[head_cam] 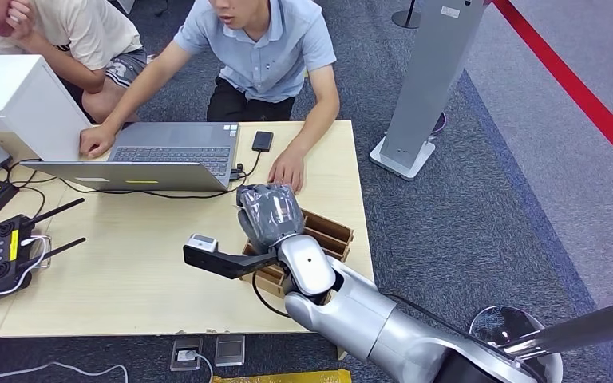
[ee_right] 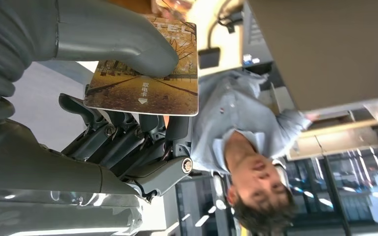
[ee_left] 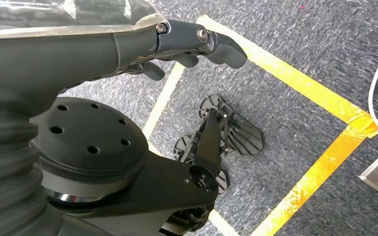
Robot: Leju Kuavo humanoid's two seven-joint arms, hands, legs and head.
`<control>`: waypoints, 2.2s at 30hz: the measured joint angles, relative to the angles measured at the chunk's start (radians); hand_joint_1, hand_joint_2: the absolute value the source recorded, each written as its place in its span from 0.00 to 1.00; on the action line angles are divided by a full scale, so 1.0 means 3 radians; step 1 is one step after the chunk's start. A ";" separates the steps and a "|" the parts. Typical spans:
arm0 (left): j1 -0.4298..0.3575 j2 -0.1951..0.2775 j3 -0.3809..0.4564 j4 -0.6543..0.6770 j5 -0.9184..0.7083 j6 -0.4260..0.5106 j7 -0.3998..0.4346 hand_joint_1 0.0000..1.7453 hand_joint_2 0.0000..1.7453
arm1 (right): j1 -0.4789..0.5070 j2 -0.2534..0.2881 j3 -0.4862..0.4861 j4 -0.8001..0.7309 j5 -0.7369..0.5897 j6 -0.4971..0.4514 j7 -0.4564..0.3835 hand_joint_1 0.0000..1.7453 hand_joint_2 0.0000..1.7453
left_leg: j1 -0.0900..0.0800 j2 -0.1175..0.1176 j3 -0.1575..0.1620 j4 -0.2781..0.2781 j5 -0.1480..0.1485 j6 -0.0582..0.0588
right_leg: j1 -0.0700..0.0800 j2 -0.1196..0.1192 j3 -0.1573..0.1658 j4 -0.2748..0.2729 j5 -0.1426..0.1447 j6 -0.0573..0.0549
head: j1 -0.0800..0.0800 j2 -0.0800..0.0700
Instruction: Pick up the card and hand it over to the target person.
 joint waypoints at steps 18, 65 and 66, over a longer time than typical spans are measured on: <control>0.0042 0.0107 -0.0130 -0.0177 -0.0068 -0.0014 0.0020 0.00 1.00 | -0.0433 -0.0240 -0.0159 -0.0099 0.0296 0.0062 0.0240 1.00 1.00 | 0.0000 -0.0001 0.0000 0.0000 0.0001 0.0000 | 0.0000 -0.0001 0.0000 0.0000 0.0001 0.0000 | 0.0000 0.0000; -0.0064 -0.0070 -0.0077 0.0224 0.0061 0.0000 0.0027 0.00 1.00 | -0.0256 -0.0044 -0.0248 0.0115 -0.1199 -0.0029 -0.0418 0.00 1.00 | 0.0000 0.0003 0.0006 -0.0007 0.0002 -0.0001 | 0.0001 0.0003 0.0005 -0.0006 0.0003 -0.0001 | 0.0000 0.0000; -0.0080 -0.0103 -0.0069 0.0281 0.0058 0.0000 0.0044 0.00 1.00 | -0.0213 -0.0085 -0.0258 -0.0014 -0.1339 -0.0032 -0.0446 0.00 1.00 | 0.0000 0.0002 0.0005 -0.0006 0.0002 0.0000 | 0.0000 0.0003 0.0005 -0.0006 0.0003 -0.0001 | 0.0000 0.0000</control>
